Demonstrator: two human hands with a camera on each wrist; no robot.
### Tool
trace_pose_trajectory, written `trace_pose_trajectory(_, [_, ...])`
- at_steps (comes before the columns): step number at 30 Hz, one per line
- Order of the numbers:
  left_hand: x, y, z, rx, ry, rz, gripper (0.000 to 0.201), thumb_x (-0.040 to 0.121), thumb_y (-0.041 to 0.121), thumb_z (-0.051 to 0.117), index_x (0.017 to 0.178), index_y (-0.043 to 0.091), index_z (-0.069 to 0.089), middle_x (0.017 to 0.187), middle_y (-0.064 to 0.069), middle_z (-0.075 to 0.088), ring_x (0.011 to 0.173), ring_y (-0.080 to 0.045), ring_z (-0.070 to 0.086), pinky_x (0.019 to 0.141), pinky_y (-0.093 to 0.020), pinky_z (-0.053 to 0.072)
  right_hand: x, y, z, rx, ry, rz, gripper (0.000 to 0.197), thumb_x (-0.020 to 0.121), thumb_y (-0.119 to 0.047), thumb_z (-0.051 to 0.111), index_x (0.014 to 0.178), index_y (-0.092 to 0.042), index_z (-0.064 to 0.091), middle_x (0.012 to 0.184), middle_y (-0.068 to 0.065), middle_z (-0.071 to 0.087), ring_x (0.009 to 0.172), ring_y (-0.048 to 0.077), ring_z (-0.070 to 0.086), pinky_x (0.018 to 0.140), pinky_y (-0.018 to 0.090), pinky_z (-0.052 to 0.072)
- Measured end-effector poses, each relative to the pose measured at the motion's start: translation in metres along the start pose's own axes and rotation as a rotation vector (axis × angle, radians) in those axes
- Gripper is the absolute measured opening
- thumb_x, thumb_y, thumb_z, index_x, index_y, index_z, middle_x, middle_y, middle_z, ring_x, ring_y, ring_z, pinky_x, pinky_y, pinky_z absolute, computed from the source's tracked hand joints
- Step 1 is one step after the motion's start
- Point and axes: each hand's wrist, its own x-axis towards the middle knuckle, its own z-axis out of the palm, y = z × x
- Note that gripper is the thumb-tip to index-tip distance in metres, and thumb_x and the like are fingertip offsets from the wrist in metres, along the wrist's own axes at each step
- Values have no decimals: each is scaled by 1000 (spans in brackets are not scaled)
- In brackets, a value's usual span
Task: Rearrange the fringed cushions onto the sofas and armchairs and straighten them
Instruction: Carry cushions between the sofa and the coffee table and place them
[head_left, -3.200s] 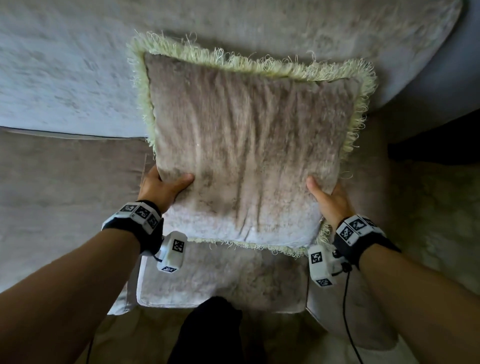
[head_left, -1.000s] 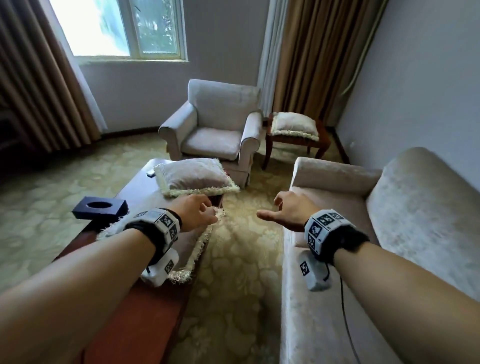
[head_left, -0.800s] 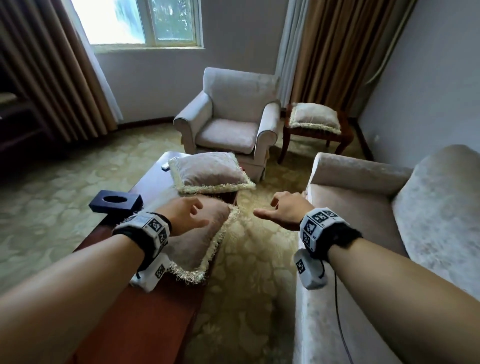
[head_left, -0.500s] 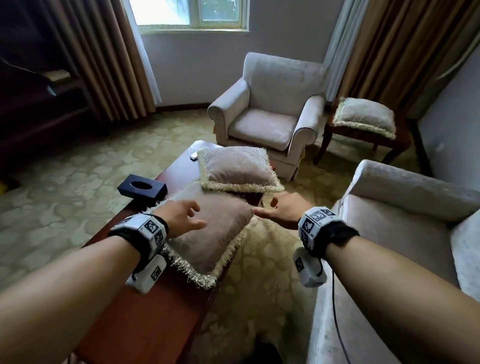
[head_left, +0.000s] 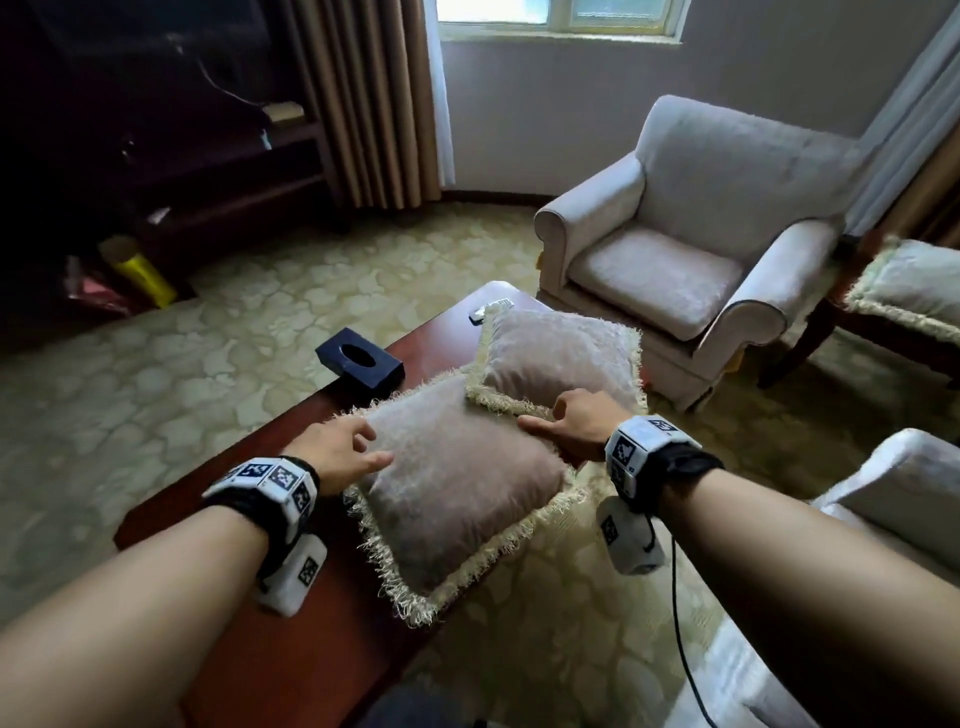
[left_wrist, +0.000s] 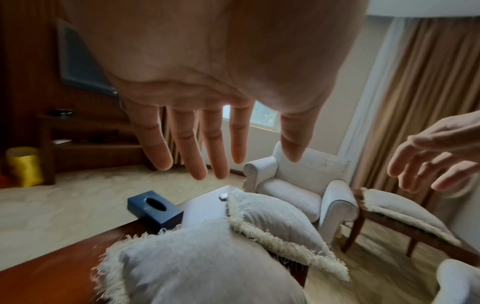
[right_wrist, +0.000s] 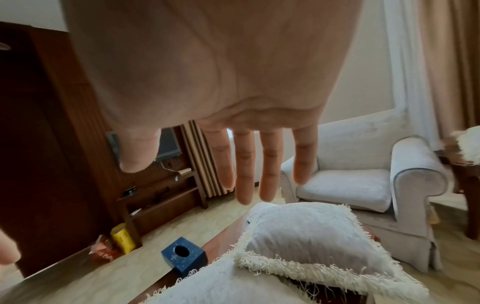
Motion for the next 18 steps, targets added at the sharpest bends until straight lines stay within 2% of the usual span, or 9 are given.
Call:
trace_pose_trajectory(3, [20, -10, 7, -12, -21, -70, 50, 84, 62, 68, 123, 31, 63, 118, 8, 71, 106, -14, 67, 96, -35, 53, 45, -7, 2, -40, -54, -41, 77, 71, -90, 48, 85, -17, 64, 82, 6, 72, 76, 27, 69, 78, 40, 59])
trace_pose_trajectory(6, [48, -20, 13, -4, -70, -118, 53, 84, 61, 67, 127, 30, 61, 121, 7, 70, 110, -15, 65, 97, -35, 52, 95, -16, 13, -100, -122, -63, 82, 71, -91, 47, 93, -16, 68, 93, 7, 73, 83, 27, 68, 80, 37, 57])
trace_pose_trajectory(11, [130, -39, 23, -61, -128, -162, 53, 85, 62, 64, 128, 32, 58, 127, 8, 68, 113, -17, 65, 101, -41, 51, 183, -48, 30, -190, -209, -130, 80, 80, -84, 48, 111, -12, 66, 107, 12, 71, 97, 32, 67, 87, 40, 55])
trace_pose_trajectory(15, [198, -43, 40, -105, -189, -162, 54, 87, 61, 63, 131, 29, 57, 127, 6, 68, 112, -18, 65, 101, -42, 52, 254, -67, 55, -252, -308, -176, 77, 78, -87, 41, 91, -15, 63, 104, 13, 71, 94, 34, 65, 87, 44, 54])
trace_pose_trajectory(18, [233, -52, 62, -53, -282, -173, 56, 87, 63, 59, 132, 31, 55, 128, 6, 68, 114, -20, 64, 101, -41, 51, 294, -65, 82, -242, -376, -162, 73, 82, -83, 45, 102, -14, 60, 97, 11, 66, 92, 32, 64, 83, 41, 53])
